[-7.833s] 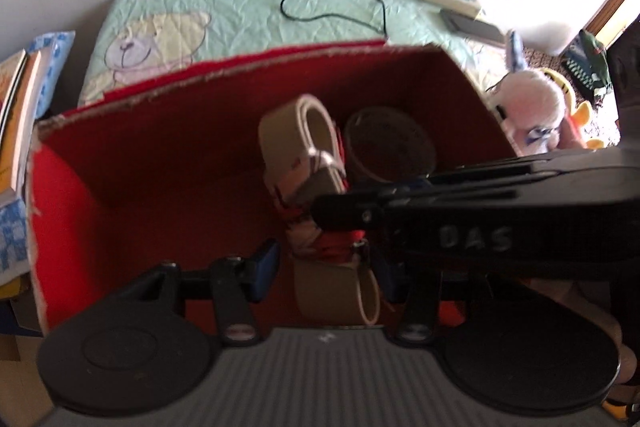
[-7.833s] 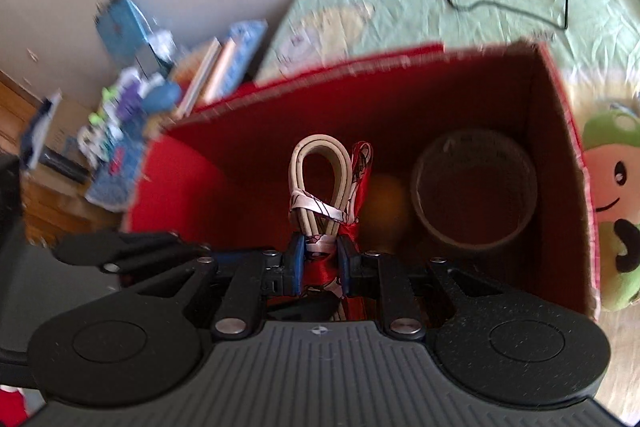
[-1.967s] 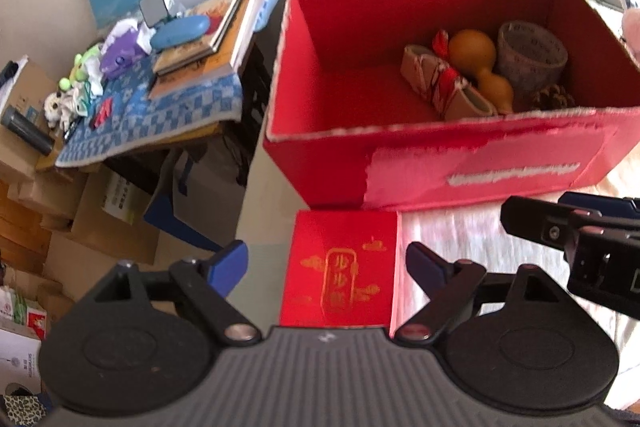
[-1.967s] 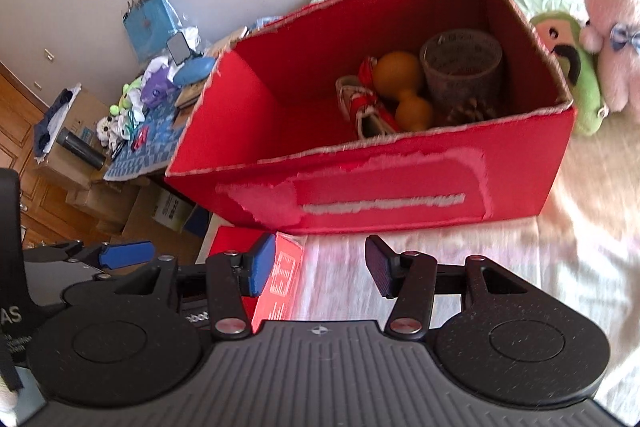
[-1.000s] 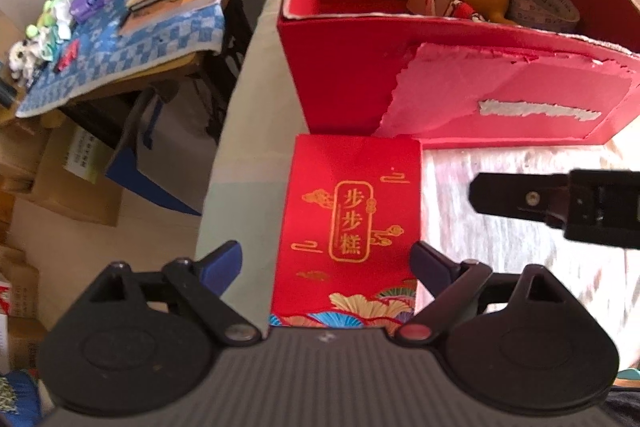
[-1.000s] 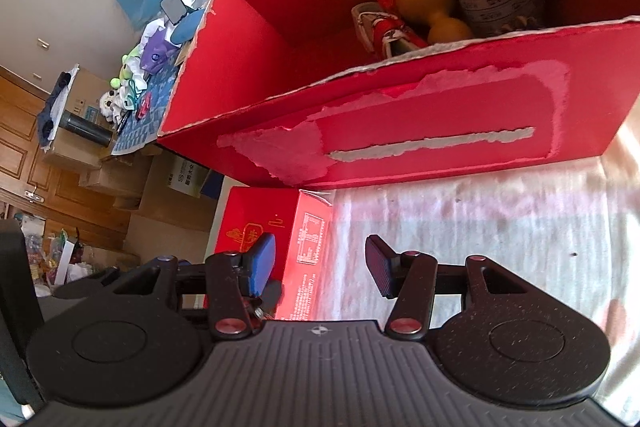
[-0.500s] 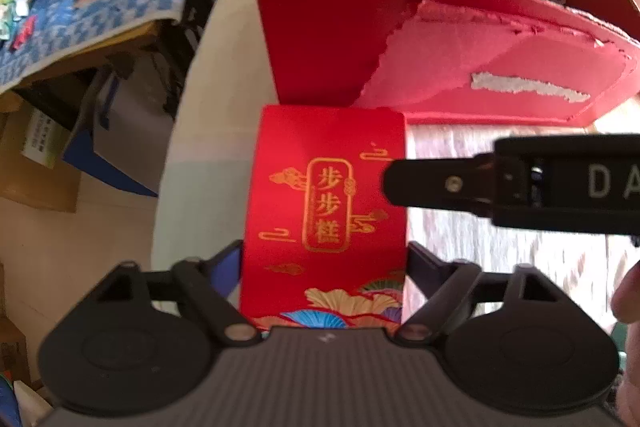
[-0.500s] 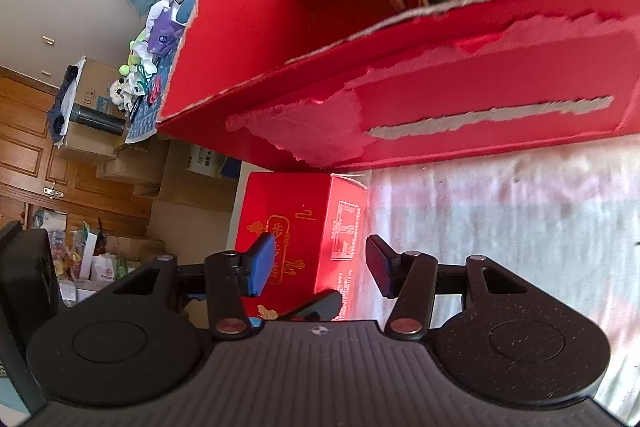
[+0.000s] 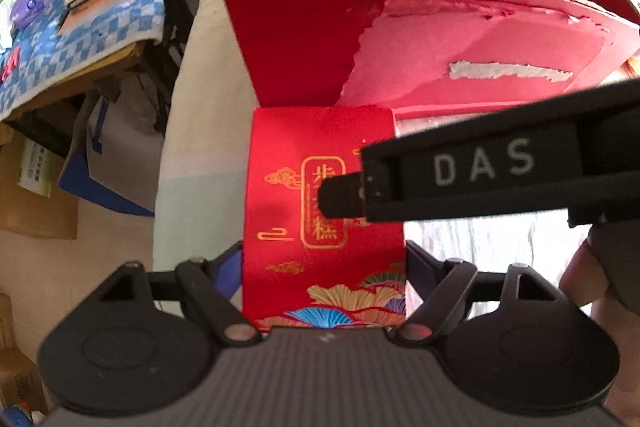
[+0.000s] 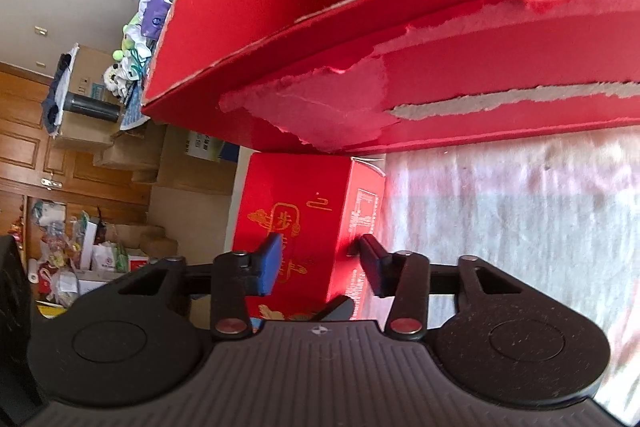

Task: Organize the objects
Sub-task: 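Grasp the red gift box with gold characters using the right gripper, then lift the red gift box and carry it toward the red box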

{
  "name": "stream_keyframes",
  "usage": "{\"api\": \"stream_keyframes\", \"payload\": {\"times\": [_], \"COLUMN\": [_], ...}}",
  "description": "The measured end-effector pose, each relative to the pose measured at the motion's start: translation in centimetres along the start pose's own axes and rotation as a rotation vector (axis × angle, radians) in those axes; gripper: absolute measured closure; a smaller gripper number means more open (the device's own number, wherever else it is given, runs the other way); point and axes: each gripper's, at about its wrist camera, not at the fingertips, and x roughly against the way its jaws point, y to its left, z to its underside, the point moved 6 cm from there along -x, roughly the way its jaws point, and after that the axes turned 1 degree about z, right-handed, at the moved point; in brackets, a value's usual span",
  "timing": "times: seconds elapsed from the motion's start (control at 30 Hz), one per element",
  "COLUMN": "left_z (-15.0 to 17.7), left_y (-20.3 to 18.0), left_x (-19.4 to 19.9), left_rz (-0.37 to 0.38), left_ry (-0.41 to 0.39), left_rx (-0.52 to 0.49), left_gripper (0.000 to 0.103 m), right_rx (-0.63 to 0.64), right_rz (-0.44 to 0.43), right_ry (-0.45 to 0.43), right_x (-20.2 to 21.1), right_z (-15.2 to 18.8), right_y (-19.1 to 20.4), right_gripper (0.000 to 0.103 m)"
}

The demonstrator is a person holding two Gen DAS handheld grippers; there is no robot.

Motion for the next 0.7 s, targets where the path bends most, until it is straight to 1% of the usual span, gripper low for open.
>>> {"api": "stream_keyframes", "payload": {"times": [0.03, 0.13, 0.2, 0.4, 0.57, 0.7], "left_z": [0.0, -0.2, -0.2, -0.4, -0.5, -0.7], "left_y": [-0.1, -0.7, -1.5, -4.8, -9.1, -13.0], "left_x": [0.1, 0.4, 0.6, 1.4, 1.8, 2.1], "left_rz": [0.002, 0.009, 0.009, 0.046, 0.08, 0.106], "left_ry": [-0.001, 0.008, 0.012, 0.012, 0.014, 0.004], "left_rx": [-0.003, -0.024, -0.045, -0.123, -0.224, -0.32], "left_gripper": [0.022, 0.022, 0.022, 0.022, 0.022, 0.022], "right_rx": [0.005, 0.01, 0.01, -0.014, -0.076, -0.129], "right_rz": [0.004, 0.013, 0.022, 0.043, 0.067, 0.095], "right_ry": [0.001, 0.003, -0.005, -0.031, -0.069, -0.126], "right_x": [0.2, 0.8, 1.4, 3.9, 6.7, 9.5], "right_z": [0.0, 0.1, 0.2, 0.5, 1.0, 1.6], "right_y": [-0.1, -0.8, -1.2, -3.2, -6.2, -8.9], "right_gripper": [0.06, 0.06, 0.06, 0.06, 0.06, 0.06]}}
